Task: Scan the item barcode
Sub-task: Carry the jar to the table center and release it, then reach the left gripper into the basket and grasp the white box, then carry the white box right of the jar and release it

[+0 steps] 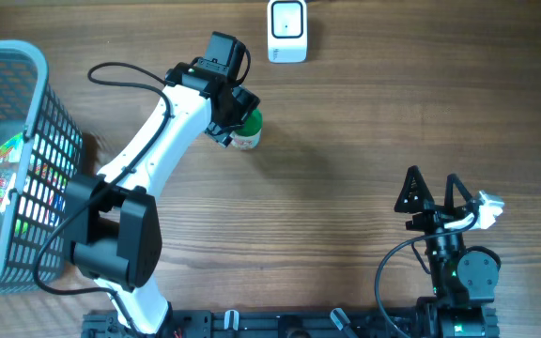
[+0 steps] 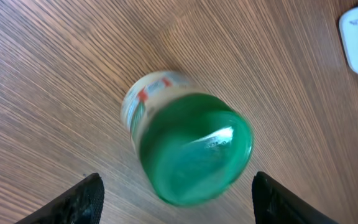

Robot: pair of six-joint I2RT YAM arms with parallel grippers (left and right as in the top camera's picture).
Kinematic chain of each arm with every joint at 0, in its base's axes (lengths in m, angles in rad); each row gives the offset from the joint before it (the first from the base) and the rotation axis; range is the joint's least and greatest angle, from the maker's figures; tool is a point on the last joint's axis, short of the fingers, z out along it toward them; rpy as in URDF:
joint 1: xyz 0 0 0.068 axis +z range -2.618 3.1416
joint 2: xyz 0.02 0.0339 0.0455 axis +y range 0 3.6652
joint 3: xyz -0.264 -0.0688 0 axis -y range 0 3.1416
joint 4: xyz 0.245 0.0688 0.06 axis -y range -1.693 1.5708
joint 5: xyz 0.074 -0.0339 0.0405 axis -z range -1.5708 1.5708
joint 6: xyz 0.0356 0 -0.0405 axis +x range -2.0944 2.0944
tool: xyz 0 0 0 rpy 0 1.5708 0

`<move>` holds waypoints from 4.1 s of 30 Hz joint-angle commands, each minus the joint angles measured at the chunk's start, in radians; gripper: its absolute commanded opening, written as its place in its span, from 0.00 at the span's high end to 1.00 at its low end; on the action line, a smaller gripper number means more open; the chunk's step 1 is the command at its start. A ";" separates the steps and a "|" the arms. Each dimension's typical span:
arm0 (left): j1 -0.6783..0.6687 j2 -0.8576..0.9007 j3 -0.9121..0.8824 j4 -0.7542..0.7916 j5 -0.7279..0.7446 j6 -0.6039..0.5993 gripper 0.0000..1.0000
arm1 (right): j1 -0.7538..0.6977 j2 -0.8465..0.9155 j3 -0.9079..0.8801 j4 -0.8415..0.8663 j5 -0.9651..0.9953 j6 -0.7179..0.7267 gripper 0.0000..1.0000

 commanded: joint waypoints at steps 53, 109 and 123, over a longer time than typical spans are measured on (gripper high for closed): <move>1.081 -0.284 0.095 -0.474 -0.367 0.441 0.00 | 0.006 -0.008 -0.001 0.006 0.019 0.006 0.00; 1.081 -0.240 -0.134 -0.022 -0.269 0.673 0.28 | 0.006 -0.008 -0.001 0.006 0.019 0.006 0.00; 1.081 -0.770 0.160 -0.081 -0.199 0.634 0.24 | 0.006 -0.008 -0.001 0.006 0.019 0.006 0.00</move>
